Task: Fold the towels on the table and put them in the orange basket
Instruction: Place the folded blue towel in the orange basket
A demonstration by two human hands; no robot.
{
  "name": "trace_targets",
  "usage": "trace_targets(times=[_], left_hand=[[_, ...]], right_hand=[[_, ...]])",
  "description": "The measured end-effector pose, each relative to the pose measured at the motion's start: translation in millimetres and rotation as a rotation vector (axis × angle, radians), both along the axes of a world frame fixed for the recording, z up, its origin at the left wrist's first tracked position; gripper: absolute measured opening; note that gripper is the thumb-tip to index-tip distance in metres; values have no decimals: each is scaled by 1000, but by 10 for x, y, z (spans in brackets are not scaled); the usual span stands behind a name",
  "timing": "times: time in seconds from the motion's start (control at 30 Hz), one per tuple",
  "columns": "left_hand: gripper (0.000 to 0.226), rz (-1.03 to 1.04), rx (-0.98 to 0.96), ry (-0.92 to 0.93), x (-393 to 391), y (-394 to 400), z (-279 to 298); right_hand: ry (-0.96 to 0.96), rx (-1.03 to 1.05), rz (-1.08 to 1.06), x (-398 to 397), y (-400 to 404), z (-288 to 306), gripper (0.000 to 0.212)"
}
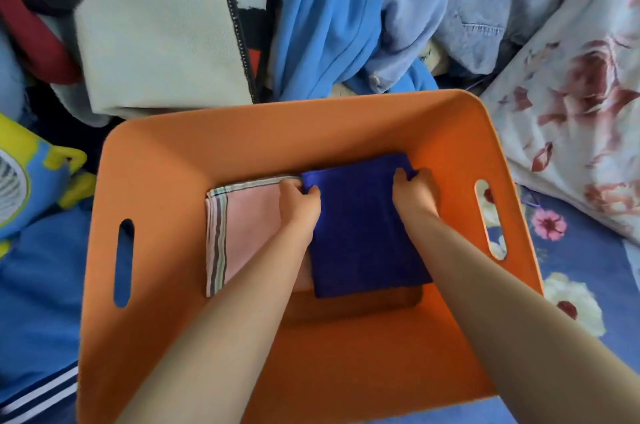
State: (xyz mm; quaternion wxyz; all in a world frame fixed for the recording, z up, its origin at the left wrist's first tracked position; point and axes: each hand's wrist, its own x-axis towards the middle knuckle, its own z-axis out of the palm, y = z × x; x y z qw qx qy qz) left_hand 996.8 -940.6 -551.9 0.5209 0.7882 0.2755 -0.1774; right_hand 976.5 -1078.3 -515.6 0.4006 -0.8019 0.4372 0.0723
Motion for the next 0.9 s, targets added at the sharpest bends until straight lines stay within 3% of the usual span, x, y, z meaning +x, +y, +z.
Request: trace_targets(times=[0.1,0.2,0.23,0.33,0.4,0.47,0.53,0.63,0.8,0.9], left_hand=[[13,12,-27,-41,11,-6,-2],[26,11,-12,-90,18,-13,-18],[27,8,1,-103,21,-19,-17],[27,-94,101,-143,14,-26,-26],[31,-224,244,-256,-19,-27,-35],[28,-399,495,-472,-76,-3,-92],[27,-632,746,-546,-111,40,-153],[40,-865,899,-472,-111,92,-152],[41,-945,893,-240,-88,76,68],[44,-987,971,-141,-150,108,320]], right_hand=[[-98,-217,101,-62,91,-18,34],[-307,-465,499,-182,189,-112,38],[-292,-538,648,-209,161,-209,39],[-36,-479,867,-229,32,-329,44],[62,-421,899,-246,-68,-405,49],[69,-398,897,-233,-80,-437,51],[96,-375,895,-211,-63,-453,51],[145,-362,921,-198,-63,-478,52],[275,-329,969,-180,-21,-268,55],[244,-331,970,-326,68,-15,54]])
